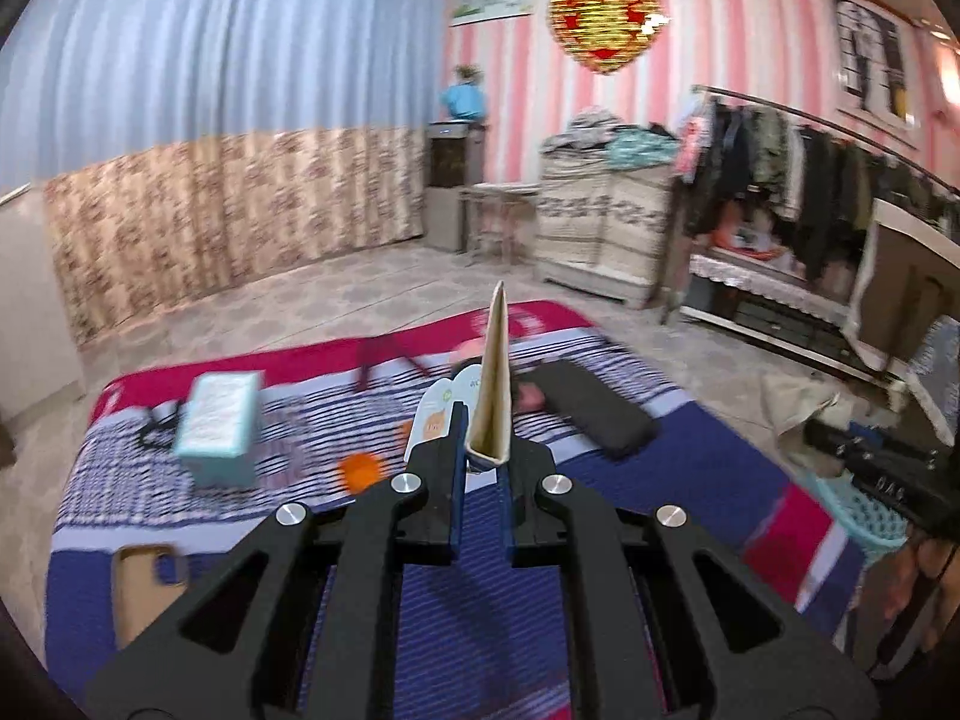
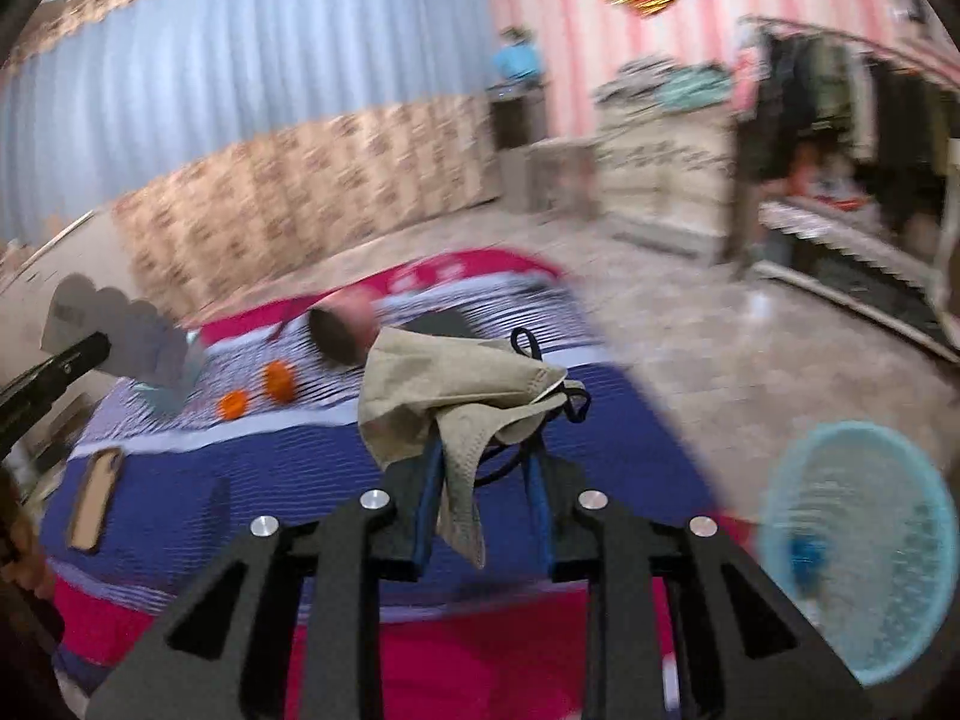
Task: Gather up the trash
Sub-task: 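Carry the paper and cloth over the blue basket and open the left gripper, then move both grippers back over the bed toward the orange lid and peel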
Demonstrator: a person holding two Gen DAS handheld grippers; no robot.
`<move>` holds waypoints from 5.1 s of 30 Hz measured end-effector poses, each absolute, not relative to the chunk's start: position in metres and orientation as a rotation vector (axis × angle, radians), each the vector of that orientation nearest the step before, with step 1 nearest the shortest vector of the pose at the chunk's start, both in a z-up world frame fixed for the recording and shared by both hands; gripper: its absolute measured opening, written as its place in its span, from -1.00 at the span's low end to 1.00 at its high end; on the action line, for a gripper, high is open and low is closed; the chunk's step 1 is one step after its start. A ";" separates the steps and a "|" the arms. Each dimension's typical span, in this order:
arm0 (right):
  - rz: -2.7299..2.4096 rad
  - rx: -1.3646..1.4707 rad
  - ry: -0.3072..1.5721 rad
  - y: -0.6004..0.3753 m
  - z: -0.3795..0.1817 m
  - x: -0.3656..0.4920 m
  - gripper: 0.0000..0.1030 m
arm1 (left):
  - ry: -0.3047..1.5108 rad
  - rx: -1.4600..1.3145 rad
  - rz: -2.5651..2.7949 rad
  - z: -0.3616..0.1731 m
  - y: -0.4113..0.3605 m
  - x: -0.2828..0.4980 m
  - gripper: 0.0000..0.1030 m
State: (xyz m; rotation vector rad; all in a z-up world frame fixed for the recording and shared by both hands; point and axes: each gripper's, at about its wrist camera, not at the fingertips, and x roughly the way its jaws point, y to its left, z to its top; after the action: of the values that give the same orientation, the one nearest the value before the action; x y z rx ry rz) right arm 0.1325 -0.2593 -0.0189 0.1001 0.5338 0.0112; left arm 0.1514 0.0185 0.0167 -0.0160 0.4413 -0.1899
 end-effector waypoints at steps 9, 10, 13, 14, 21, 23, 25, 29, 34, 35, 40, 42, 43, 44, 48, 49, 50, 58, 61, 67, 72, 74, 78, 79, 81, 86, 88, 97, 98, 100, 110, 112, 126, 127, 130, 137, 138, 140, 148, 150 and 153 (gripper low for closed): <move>-0.253 0.204 0.467 -0.381 -0.021 0.100 -0.49 | 0.446 0.044 -0.356 0.019 -0.088 0.157 -0.86; -0.273 0.215 0.467 -0.392 -0.023 0.098 -0.49 | 0.448 0.049 -0.380 0.019 -0.103 0.157 -0.86; -0.329 0.240 0.465 -0.419 -0.030 0.092 -0.49 | 0.441 0.071 -0.433 0.020 -0.142 0.155 -0.86; -0.344 0.247 0.465 -0.428 -0.031 0.090 -0.49 | 0.441 0.074 -0.454 0.020 -0.155 0.155 -0.86; -0.464 0.347 0.461 -0.493 -0.049 0.072 -0.49 | 0.450 0.125 -0.608 0.016 -0.243 0.153 -0.86; -0.504 0.360 0.470 -0.506 -0.056 0.068 -0.49 | 0.454 0.145 -0.639 0.012 -0.262 0.147 -0.86; -0.529 0.372 0.473 -0.516 -0.061 0.064 -0.49 | 0.463 0.167 -0.667 0.006 -0.284 0.145 -0.86; -0.568 0.407 0.477 -0.529 -0.069 0.057 -0.49 | 0.482 0.204 -0.712 -0.008 -0.315 0.140 -0.86; -0.574 0.435 0.488 -0.535 -0.076 0.055 -0.49 | 0.535 0.212 -0.763 -0.023 -0.346 0.143 -0.86; -0.574 0.437 0.489 -0.538 -0.077 0.056 -0.49 | 0.546 0.208 -0.773 -0.025 -0.354 0.144 -0.86; -0.584 0.460 0.508 -0.546 -0.086 0.053 -0.49 | 0.594 0.210 -0.794 -0.044 -0.380 0.148 -0.86; -0.592 0.463 0.512 -0.550 -0.088 0.053 -0.49 | 0.604 0.226 -0.793 -0.053 -0.386 0.148 -0.86; -0.595 0.464 0.514 -0.550 -0.089 0.053 -0.49 | 0.605 0.236 -0.790 -0.058 -0.388 0.149 -0.86; -0.597 0.464 0.515 -0.550 -0.089 0.052 -0.49 | 0.605 0.244 -0.786 -0.062 -0.390 0.149 -0.85; -0.597 0.452 0.522 -0.547 -0.089 0.055 -0.49 | 0.629 0.246 -0.773 -0.072 -0.392 0.159 -0.47; -0.595 0.447 0.525 -0.545 -0.088 0.057 -0.49 | 0.629 0.240 -0.765 -0.072 -0.391 0.161 -0.21; -0.595 0.442 0.527 -0.542 -0.087 0.057 -0.49 | 0.624 0.236 -0.753 -0.072 -0.389 0.163 -0.08; -0.596 0.406 0.545 -0.534 -0.090 0.065 -0.48 | 0.541 0.226 -0.581 -0.058 -0.351 0.175 0.73; -0.593 0.401 0.551 -0.528 -0.093 0.073 -0.45 | 0.515 0.207 -0.529 -0.051 -0.330 0.181 0.82; -0.583 0.350 0.563 -0.512 -0.097 0.095 -0.36 | 0.478 0.217 -0.421 -0.043 -0.297 0.188 0.89; -0.583 0.339 0.571 -0.506 -0.105 0.108 0.07 | 0.487 0.193 -0.379 -0.041 -0.279 0.195 0.89; -0.589 0.331 0.577 -0.504 -0.107 0.110 0.29 | 0.492 0.182 -0.372 -0.040 -0.274 0.196 0.89; -0.586 0.317 0.564 -0.501 -0.106 0.109 0.59 | 0.484 0.175 -0.365 -0.038 -0.269 0.195 0.89; -0.590 0.312 0.563 -0.499 -0.106 0.109 0.67 | 0.480 0.180 -0.363 -0.038 -0.268 0.194 0.89; -0.594 0.308 0.559 -0.498 -0.105 0.109 0.76 | 0.473 0.191 -0.354 -0.038 -0.266 0.193 0.89; -0.574 0.305 0.552 -0.492 -0.102 0.107 0.85 | 0.472 0.176 -0.342 -0.033 -0.260 0.195 0.89; -0.566 0.291 0.545 -0.487 -0.099 0.106 0.86 | 0.475 0.165 -0.339 -0.030 -0.257 0.196 0.89; -0.520 0.251 0.519 -0.463 -0.083 0.109 0.86 | 0.464 0.145 -0.313 -0.016 -0.237 0.196 0.89; -0.513 0.247 0.515 -0.460 -0.081 0.109 0.86 | 0.463 0.144 -0.305 -0.014 -0.233 0.196 0.89; -0.497 0.233 0.507 -0.451 -0.077 0.110 0.86 | 0.464 0.141 -0.291 -0.010 -0.226 0.196 0.89; -0.430 0.196 0.485 -0.403 -0.062 0.120 0.86 | 0.471 0.131 -0.202 0.003 -0.173 0.187 0.89; -0.406 0.182 0.482 -0.392 -0.059 0.122 0.86 | 0.464 0.122 -0.189 0.004 -0.156 0.183 0.89; -0.174 0.055 0.509 -0.308 -0.062 0.144 0.86 | 0.513 0.070 0.006 -0.029 -0.020 0.172 0.89; -0.158 0.041 0.514 -0.301 -0.065 0.146 0.86 | 0.532 0.068 0.025 -0.037 -0.007 0.173 0.89; -0.117 0.003 0.529 -0.284 -0.070 0.155 0.86 | 0.581 0.056 0.070 -0.054 0.019 0.177 0.89; -0.027 -0.013 0.566 -0.257 -0.079 0.183 0.86 | 0.664 -0.025 0.118 -0.083 0.069 0.211 0.89; -0.019 -0.012 0.569 -0.255 -0.079 0.186 0.86 | 0.664 -0.037 0.118 -0.083 0.073 0.219 0.89; -0.004 -0.008 0.579 -0.249 -0.082 0.195 0.86 | 0.664 -0.030 0.125 -0.084 0.075 0.231 0.89; 0.077 -0.001 0.660 -0.220 -0.098 0.237 0.86 | 0.774 -0.048 0.116 -0.106 0.092 0.291 0.72; 0.106 0.002 0.678 -0.207 -0.100 0.250 0.86 | 0.816 -0.078 0.095 -0.114 0.097 0.302 0.53; 0.157 0.003 0.699 -0.186 -0.102 0.268 0.86 | 0.843 -0.110 0.076 -0.122 0.102 0.312 0.14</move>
State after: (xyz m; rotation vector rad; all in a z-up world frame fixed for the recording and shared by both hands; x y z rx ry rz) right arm 0.2676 -0.1864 -0.1021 0.0032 0.6988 0.1569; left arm 0.3123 0.1021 -0.1216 -0.1104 0.8429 0.0761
